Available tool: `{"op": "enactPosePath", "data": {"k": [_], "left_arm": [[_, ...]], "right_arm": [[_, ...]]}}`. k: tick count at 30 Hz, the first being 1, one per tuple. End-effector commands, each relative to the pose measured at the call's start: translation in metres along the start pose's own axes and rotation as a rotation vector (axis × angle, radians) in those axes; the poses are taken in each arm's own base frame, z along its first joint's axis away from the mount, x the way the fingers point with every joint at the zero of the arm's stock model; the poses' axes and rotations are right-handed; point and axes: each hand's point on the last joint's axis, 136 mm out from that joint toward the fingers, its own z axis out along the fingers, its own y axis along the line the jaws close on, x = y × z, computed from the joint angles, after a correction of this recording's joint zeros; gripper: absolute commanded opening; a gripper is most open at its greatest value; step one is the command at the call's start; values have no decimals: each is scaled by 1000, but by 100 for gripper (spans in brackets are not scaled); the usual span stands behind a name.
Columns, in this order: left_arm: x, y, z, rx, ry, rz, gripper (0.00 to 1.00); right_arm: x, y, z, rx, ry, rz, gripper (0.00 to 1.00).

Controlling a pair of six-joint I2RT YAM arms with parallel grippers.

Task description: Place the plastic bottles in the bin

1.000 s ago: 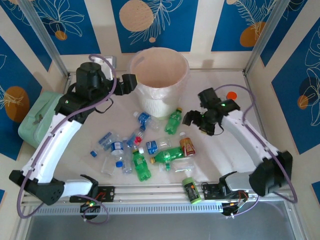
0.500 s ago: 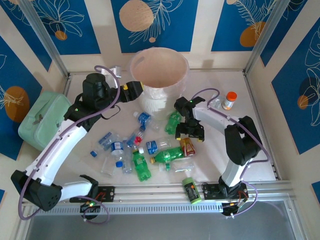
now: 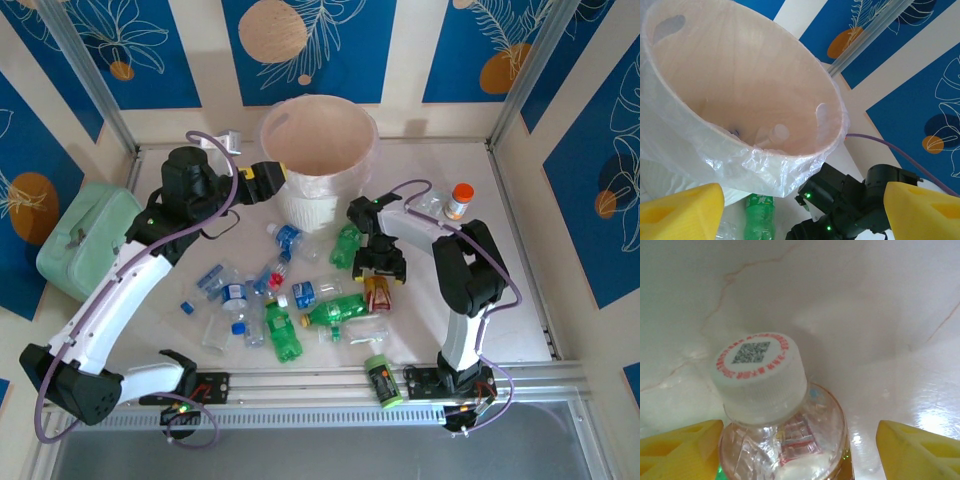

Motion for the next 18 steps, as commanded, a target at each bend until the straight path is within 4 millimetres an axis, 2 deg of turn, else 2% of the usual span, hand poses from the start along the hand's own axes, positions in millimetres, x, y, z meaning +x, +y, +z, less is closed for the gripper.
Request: {"op": "enactPosePath", "data": {"k": [1,8,13,18], "left_arm": [[-2,-4,-2,26,-9,2,83],[0,-2,2,30,-5,-7,83],[3,0,3,24,1,-10,83],[6,4,5,14,7,-10,83]], "right_arm": [[3,-7,12,4,36,19,77],[1,-7,21,-13,59,37,72],[0,-9,21,-15,56,47,61],[-1,-11,16,-21,29,51,55]]}}
